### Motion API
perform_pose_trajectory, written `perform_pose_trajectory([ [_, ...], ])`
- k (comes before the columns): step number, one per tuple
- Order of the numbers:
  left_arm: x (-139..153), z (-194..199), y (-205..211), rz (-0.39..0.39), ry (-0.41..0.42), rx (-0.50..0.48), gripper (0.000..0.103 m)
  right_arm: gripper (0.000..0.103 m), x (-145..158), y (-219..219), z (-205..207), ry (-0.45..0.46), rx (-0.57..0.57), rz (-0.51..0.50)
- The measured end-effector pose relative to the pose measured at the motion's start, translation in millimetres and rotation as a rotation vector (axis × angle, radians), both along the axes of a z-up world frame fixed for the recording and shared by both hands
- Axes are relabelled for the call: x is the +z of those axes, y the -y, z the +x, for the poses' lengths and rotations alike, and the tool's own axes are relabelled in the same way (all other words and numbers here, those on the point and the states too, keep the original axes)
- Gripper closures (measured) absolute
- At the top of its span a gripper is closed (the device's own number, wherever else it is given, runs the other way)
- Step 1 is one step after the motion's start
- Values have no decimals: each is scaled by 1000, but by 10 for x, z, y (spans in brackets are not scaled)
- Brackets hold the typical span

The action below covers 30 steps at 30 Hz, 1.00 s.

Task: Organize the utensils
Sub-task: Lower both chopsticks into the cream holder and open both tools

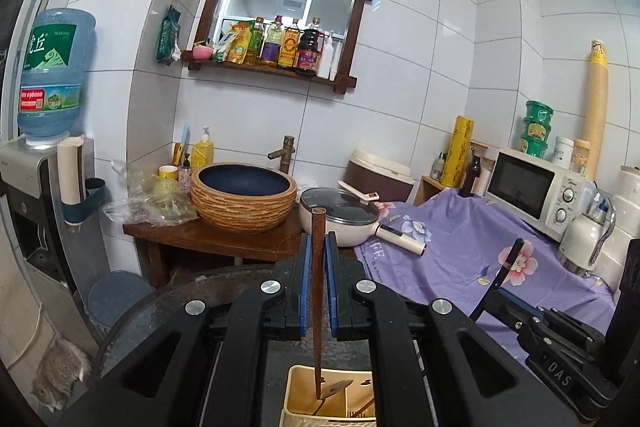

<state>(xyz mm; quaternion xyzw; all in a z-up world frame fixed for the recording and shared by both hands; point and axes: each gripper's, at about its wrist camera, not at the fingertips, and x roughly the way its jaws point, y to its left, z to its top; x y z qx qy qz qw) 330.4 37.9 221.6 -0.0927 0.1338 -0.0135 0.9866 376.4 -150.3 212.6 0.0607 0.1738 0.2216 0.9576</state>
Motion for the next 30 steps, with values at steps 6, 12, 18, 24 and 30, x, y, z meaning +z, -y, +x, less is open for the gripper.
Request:
perform_pose_trajectory([
  [6, -420, 103, 33, 2, -58, -2, 96, 95, -462, -65, 147, -70, -3, -13],
  [12, -783, 163, 40, -6, -128, -18, 96, 95, -759, -46, 195, -115, -11, -17],
  [18, -1020, 204, 10, -14, -182, -14, 96, 95, -943, -8, 250, -150, -18, -6],
  [24, -1054, 204, 1, -6, -183, -12, 96, 95, -1003, 13, 260, -150, -38, -9],
  [30, -1044, 181, 5, -7, -187, -16, 78, 62, -988, 12, 222, -129, -41, -12],
])
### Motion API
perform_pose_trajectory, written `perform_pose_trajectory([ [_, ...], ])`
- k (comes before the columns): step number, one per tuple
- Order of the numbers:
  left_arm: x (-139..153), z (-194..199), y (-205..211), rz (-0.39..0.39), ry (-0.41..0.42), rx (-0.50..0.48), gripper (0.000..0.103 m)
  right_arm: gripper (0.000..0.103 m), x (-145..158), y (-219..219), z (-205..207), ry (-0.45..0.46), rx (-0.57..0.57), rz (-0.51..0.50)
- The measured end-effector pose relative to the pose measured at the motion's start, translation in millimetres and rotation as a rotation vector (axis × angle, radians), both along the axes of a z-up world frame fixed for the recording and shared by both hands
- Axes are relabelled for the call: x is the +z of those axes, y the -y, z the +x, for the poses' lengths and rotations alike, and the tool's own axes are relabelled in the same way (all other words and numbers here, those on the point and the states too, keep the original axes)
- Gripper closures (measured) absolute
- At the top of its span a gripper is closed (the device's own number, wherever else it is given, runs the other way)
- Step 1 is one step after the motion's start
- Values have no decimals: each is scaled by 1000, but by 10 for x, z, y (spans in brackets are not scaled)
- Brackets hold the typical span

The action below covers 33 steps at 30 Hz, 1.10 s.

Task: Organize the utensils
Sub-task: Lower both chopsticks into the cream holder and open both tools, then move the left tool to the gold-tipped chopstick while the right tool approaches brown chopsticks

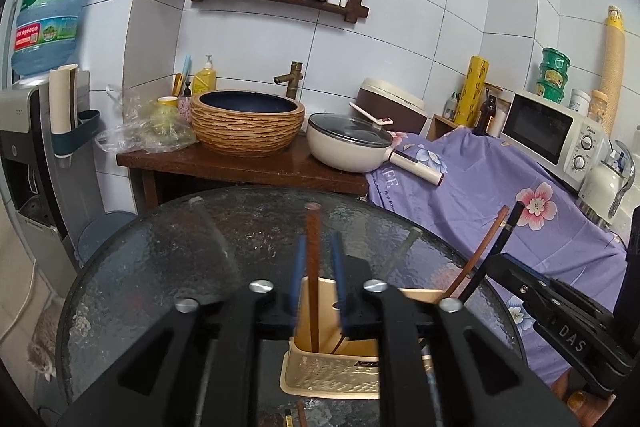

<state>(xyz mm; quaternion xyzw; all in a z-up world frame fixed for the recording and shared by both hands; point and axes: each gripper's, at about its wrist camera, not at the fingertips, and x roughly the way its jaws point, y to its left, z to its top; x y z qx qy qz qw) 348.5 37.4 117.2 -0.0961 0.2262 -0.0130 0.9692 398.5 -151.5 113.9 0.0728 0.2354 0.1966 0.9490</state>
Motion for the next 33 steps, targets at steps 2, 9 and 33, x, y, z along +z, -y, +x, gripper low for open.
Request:
perform_pose_trajectory([
  [2, 12, -45, -9, 7, 15, 5, 56, 41, 43, 7, -108, 53, -22, -18],
  [9, 12, -325, -86, 0, 46, 2, 30, 41, 86, 64, -399, 97, 3, -51],
  [33, -1283, -881, -437, -25, -267, -3, 12, 33, -1211, 139, -862, -267, 130, -64],
])
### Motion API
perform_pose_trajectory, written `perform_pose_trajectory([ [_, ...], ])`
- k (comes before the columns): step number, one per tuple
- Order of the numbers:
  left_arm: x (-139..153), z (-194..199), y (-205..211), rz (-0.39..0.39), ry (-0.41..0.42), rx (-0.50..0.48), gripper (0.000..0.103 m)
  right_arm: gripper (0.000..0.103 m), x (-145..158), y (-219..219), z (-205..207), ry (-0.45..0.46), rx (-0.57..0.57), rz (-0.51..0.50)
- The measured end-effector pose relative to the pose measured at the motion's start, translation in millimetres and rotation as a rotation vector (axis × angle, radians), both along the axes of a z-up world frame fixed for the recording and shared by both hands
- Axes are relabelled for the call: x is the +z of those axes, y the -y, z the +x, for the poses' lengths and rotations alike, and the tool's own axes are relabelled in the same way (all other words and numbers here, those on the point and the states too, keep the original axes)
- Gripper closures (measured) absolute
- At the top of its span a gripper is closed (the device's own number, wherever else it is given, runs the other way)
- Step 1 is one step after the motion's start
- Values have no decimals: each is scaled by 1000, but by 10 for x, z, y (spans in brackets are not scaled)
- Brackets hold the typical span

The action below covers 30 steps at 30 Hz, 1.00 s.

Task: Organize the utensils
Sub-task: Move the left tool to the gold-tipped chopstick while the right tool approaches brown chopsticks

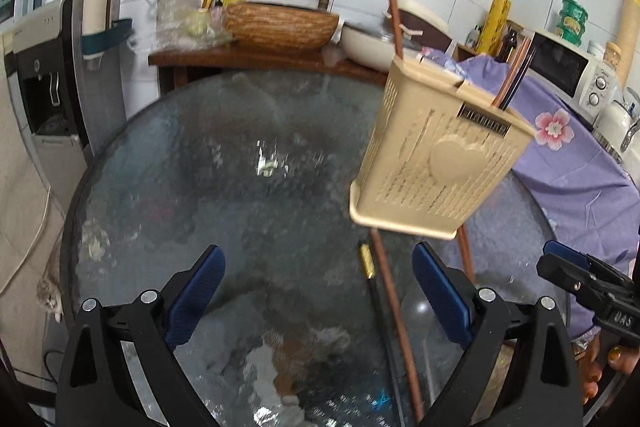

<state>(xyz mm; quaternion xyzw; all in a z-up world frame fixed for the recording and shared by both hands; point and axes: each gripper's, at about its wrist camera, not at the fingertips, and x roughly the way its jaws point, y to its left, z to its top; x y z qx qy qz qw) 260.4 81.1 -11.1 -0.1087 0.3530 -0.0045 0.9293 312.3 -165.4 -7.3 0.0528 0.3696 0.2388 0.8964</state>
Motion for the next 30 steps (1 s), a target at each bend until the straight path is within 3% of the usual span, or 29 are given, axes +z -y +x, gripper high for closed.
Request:
perform_pose_trajectory([
  [4, -118, -27, 13, 8, -31, -17, 13, 34, -178, 22, 93, -69, -27, -3],
  [9, -217, -20, 100, 25, -63, -48, 18, 45, -416, -13, 220, -167, -39, -21],
  [16, -321, 7, 214, 54, -99, -81, 31, 52, -581, -186, 264, -181, -38, -136],
  [20, -390, 30, 240, 60, -124, -95, 39, 54, -603, -242, 290, -183, -35, -153],
  [27, -421, 37, 274, 62, -131, -103, 40, 56, -582, -216, 354, -191, -49, -185],
  [30, -413, 36, 279, 63, -128, -104, 40, 61, -571, -126, 388, -218, -46, -119],
])
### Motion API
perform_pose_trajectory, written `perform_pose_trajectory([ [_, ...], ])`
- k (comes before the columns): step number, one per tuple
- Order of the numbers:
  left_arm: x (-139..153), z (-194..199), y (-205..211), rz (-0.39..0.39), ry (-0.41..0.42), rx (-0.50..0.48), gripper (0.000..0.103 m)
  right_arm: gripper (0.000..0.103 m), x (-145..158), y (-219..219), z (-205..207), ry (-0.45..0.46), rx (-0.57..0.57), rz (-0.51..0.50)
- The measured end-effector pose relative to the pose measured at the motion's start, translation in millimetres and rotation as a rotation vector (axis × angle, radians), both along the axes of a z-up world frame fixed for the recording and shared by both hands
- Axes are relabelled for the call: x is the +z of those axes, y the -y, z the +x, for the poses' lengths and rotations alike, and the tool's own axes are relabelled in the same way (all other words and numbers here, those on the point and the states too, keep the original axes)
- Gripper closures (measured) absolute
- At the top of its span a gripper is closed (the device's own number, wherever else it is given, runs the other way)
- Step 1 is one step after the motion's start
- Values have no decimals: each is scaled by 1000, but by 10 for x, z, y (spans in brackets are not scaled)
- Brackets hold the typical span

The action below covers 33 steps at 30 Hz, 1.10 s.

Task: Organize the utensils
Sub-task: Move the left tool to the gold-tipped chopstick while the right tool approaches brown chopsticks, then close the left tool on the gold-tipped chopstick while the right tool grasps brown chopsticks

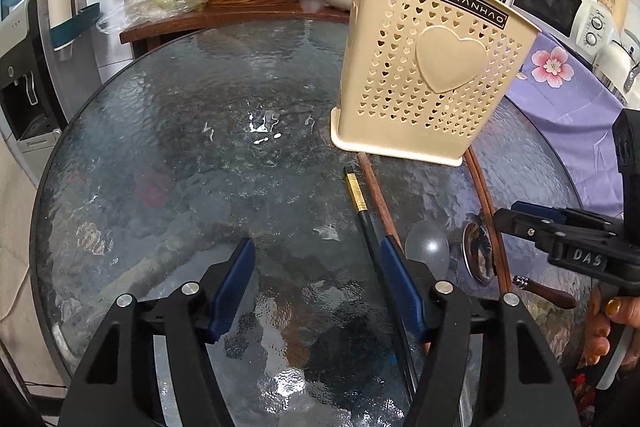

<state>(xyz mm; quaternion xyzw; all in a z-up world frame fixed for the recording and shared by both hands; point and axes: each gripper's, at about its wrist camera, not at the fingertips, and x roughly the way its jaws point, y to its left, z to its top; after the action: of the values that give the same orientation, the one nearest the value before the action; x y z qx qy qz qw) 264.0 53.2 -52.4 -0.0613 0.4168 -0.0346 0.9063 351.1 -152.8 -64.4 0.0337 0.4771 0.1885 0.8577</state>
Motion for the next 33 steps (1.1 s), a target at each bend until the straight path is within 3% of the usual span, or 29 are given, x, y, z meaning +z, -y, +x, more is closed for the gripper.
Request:
perform_pose_trajectory([
  [3, 8, 2, 6, 2, -1, -2, 40, 61, 8, -15, 8, 18, -5, -54],
  [12, -5, 5, 51, 12, -6, -9, 40, 62, 22, -43, 179, -2, -14, -77],
  [15, 0, 4, 65, 15, -6, -12, 41, 68, 35, -30, 231, -17, -14, -65],
  [21, 5, -8, 5, 10, -10, -4, 41, 75, 32, -14, 162, 15, 25, -205],
  [23, 9, -12, -12, 6, -7, 0, 41, 75, 33, 152, 180, -26, -11, -98],
  [29, 34, 5, -16, -1, -3, 3, 42, 74, 55, 269, 241, -55, -74, 85],
  [33, 52, -4, 9, 3, -1, -4, 42, 74, 75, 143, 304, -48, -83, 78],
])
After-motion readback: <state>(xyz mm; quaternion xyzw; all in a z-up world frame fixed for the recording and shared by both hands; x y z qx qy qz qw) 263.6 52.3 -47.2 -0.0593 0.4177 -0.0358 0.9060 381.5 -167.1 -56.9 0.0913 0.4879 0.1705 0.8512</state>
